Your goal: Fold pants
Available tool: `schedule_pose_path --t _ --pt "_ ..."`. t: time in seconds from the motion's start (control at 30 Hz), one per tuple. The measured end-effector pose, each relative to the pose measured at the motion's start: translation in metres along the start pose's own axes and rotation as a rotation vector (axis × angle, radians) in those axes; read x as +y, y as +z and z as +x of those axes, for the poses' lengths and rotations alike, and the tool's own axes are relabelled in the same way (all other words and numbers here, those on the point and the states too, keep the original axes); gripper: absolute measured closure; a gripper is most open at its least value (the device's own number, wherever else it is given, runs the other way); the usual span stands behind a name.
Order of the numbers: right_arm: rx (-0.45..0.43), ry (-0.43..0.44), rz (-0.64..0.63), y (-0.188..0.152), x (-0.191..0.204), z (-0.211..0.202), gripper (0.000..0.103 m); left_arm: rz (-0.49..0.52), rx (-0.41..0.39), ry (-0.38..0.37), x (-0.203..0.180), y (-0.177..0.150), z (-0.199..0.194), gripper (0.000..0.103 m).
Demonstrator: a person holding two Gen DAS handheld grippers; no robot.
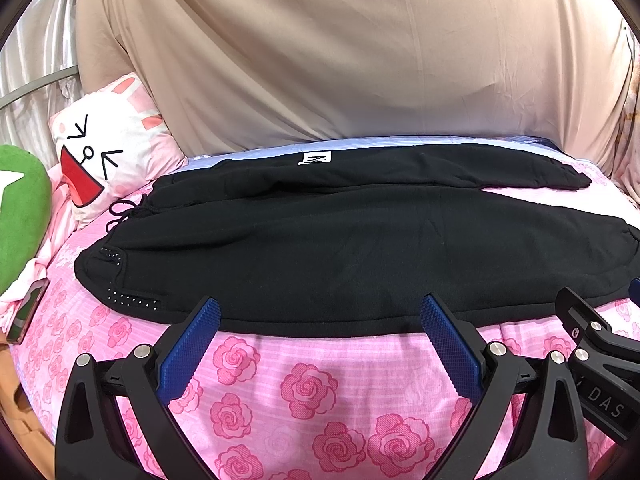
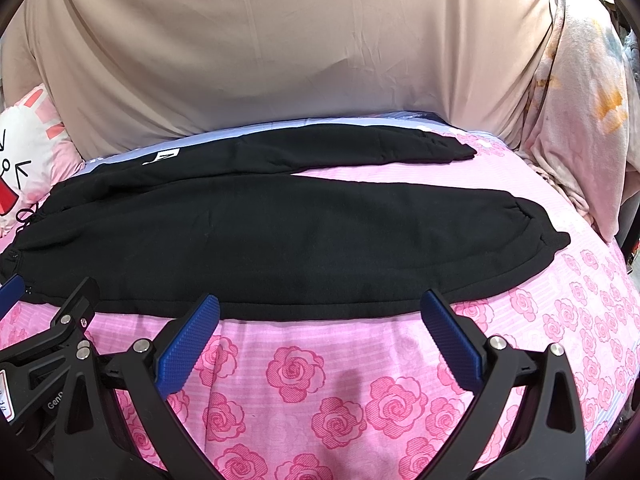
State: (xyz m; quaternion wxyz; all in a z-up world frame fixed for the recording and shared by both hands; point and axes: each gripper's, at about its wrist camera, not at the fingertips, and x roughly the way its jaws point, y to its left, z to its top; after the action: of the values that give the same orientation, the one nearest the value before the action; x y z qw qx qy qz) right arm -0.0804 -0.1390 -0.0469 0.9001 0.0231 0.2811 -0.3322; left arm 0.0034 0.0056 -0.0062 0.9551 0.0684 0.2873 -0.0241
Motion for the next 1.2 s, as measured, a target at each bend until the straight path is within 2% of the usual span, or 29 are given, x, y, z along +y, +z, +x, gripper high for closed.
schedule_pose_path --t 0.13,0.2,0.3,0.4,0.47,0.53,0.67,0.83,0.97,1.07,1.2 --pt "0.013 -0.003 -0.001 0.0 0.0 0.002 0.005 0.001 0.004 0.006 0.0 0.0 0.001 0.005" --pt "0.023 0.031 0.012 0.003 -0.005 0.004 0.005 -0.011 0.003 0.014 0.003 0.001 0.0 0.005" --pt "0.001 0.113 0.006 0.022 -0.029 -0.001 0.005 -0.059 0.001 -0.06 0.03 0.012 -0.009 0.006" --pt "-0.06 0.01 -0.042 0.061 -0.074 0.0 0.005 -0.117 -0.043 -0.031 0.086 0.045 -0.013 0.006" --pt "-0.021 -0.024 -0.027 0.091 -0.113 0.02 0.005 -0.148 -0.049 0.011 0.127 0.075 -0.001 0.006" --pt "0.022 -0.025 0.031 0.114 -0.147 0.045 0.005 -0.179 -0.024 0.079 0.165 0.103 0.022 0.006" --pt "0.096 -0.015 0.157 0.153 -0.21 0.102 0.005 -0.236 0.083 0.137 0.224 0.149 0.09 0.006" --pt "0.168 -0.038 0.252 0.186 -0.245 0.171 0.005 -0.319 0.207 0.186 0.277 0.182 0.189 0.008" --pt "0.224 -0.016 0.307 0.204 -0.256 0.216 0.005 -0.423 0.315 0.166 0.306 0.191 0.261 0.008" --pt "0.258 -0.03 0.301 0.216 -0.255 0.248 0.005 -0.473 0.366 0.217 0.318 0.19 0.303 0.008" --pt "0.31 -0.025 0.309 0.224 -0.255 0.284 0.005 -0.503 0.496 0.232 0.327 0.177 0.358 0.007"
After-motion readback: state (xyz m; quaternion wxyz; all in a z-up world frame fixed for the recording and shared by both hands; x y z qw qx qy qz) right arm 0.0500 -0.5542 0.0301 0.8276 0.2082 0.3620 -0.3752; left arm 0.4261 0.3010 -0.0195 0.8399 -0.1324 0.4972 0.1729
